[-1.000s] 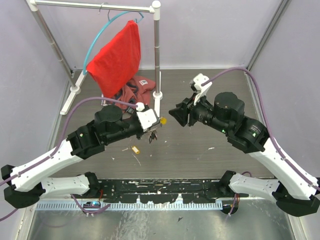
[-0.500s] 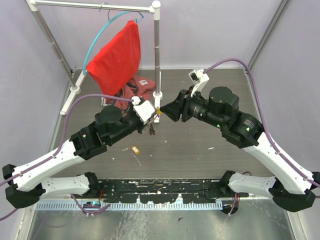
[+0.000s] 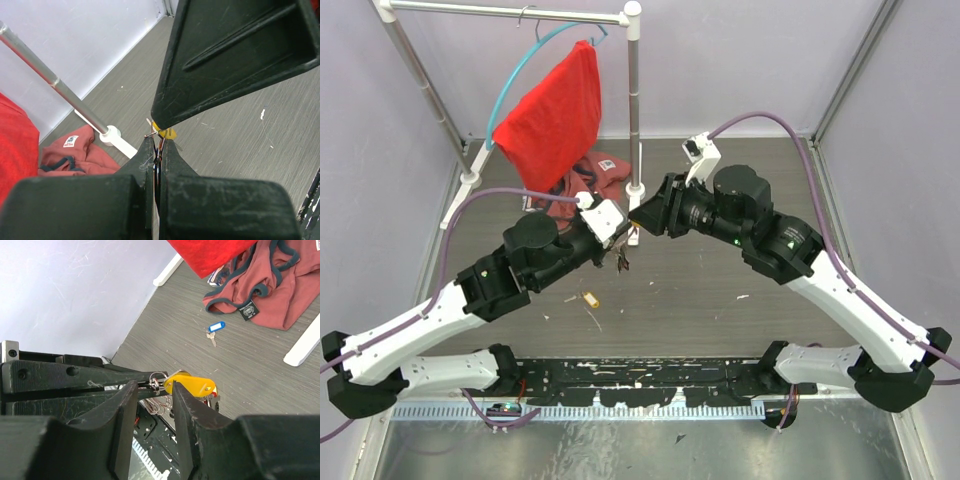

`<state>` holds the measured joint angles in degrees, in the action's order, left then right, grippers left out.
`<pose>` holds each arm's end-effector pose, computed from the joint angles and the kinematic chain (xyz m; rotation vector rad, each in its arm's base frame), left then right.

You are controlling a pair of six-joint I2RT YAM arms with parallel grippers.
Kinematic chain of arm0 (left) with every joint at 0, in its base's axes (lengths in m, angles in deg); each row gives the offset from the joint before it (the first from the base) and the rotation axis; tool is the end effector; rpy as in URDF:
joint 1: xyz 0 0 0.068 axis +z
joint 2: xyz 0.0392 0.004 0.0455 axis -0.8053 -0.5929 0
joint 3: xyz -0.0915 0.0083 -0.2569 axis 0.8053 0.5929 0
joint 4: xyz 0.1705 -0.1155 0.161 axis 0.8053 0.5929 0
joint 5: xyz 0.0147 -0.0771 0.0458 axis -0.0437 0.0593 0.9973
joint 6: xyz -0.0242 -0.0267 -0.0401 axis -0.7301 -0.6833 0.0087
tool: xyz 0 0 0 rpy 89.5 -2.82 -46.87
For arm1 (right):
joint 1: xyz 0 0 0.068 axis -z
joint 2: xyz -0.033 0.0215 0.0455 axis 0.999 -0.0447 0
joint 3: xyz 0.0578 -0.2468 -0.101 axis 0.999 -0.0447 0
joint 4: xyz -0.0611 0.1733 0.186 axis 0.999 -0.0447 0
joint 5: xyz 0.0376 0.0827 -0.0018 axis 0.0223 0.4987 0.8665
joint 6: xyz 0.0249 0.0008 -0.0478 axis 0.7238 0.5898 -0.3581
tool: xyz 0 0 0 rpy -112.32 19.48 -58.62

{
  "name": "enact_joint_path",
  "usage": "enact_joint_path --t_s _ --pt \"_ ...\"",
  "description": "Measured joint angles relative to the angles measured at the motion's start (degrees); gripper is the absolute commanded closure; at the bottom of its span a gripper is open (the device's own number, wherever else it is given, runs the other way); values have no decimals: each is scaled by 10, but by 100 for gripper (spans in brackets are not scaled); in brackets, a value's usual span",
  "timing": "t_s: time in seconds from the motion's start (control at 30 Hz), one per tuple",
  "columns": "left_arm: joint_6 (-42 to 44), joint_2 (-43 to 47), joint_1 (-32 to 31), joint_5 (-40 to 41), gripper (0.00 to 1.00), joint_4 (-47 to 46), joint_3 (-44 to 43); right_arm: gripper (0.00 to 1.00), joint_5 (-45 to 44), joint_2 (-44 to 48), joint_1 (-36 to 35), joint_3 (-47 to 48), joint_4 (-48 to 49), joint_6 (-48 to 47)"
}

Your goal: Put the keys on the keyring

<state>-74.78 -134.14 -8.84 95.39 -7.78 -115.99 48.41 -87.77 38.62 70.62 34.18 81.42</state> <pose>0.1088 -0.1923 0.4170 0.9166 1.4276 -0.4608 0.1520 0.1778 0.4564 -0.3026 1.9123 1.0755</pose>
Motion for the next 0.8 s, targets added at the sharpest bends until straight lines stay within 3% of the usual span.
enact_joint_path --t_s 0.33,0.8 --pt "0 3 0 -9 100 0 0 72 16 -10 7 5 13 10" --pt "0 4 0 -11 100 -4 0 69 36 -10 19 4 22 22"
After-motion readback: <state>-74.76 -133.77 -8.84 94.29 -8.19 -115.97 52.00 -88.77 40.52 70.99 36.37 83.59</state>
